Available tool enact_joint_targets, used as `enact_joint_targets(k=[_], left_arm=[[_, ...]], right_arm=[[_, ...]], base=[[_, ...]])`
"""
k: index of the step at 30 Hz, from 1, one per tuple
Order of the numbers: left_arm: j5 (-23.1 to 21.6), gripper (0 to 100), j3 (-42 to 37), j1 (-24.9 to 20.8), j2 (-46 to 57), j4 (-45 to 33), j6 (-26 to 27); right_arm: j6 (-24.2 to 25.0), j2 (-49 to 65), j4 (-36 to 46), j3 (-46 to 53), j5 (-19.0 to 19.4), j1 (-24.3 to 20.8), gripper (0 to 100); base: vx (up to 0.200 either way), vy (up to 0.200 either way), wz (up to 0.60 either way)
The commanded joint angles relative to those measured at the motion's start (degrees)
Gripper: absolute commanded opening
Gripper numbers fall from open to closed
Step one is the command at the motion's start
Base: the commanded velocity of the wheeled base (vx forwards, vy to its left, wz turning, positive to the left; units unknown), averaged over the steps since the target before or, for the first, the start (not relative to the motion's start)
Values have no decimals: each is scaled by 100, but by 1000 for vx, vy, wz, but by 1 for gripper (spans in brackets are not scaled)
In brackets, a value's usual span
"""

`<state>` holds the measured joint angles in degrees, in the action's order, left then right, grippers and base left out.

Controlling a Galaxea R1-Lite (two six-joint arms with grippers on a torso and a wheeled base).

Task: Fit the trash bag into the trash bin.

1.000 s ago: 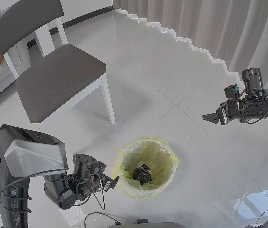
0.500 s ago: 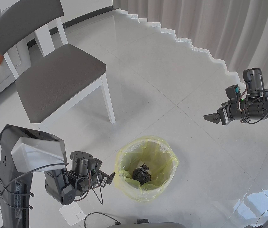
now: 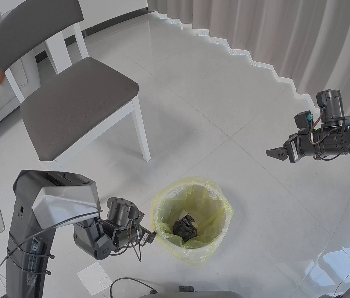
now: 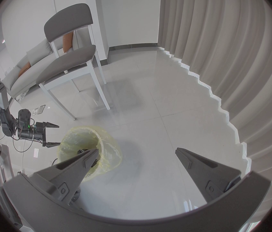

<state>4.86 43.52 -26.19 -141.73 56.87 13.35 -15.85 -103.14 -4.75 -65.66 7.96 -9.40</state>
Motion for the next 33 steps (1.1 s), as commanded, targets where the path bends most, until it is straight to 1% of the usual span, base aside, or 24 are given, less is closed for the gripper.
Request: enact_joint_targets(k=[1, 2, 6, 9, 10, 11, 13, 21, 27, 28, 29, 33], left_arm=[[-47, 100, 746, -9, -224, -616, 10], [-135, 100, 1203, -18, -259, -1134, 1], [-135, 100, 2108, -62, -364, -2189, 10], [-126, 100, 2459, -62, -408, -2655, 10], [-126, 100, 2459, -62, -408, -2655, 10], [-126, 100, 2556, -62, -417, -2839, 10], [-117, 100, 2565, -62, -417, -2848, 10], [-100, 100, 1994, 43, -57, -2734, 10], [-117, 100, 1141, 219, 462, -2373, 1], [-117, 100, 1141, 219, 462, -2373, 1], [-135, 100, 798, 281, 646, -2145, 1], [-161, 100, 34, 289, 1139, -1530, -34]], right_arm=[[-6, -224, -8, -105, 4, 43, 100], [3, -303, 1, -140, -5, 52, 100], [-6, -479, 1, -254, 4, 79, 100], [-6, -584, 1, -334, 4, 79, 100], [-6, -584, 1, -334, 4, 79, 100], [-6, -637, 1, -386, -5, 79, 100], [-6, -672, 1, -395, -5, 79, 100], [12, -742, 1, -404, -5, 79, 100], [73, -953, 1, -413, -5, 87, 100], [73, -953, 1, -413, -5, 87, 100], [82, -1050, -8, -448, 4, 87, 100], [346, -1234, -43, -501, 30, 35, 100]], base=[[0, 0, 0], [0, 0, 0], [0, 0, 0], [0, 0, 0], [0, 0, 0], [0, 0, 0], [0, 0, 0], [0, 0, 0], [0, 0, 0], [0, 0, 0], [0, 0, 0], [0, 0, 0]])
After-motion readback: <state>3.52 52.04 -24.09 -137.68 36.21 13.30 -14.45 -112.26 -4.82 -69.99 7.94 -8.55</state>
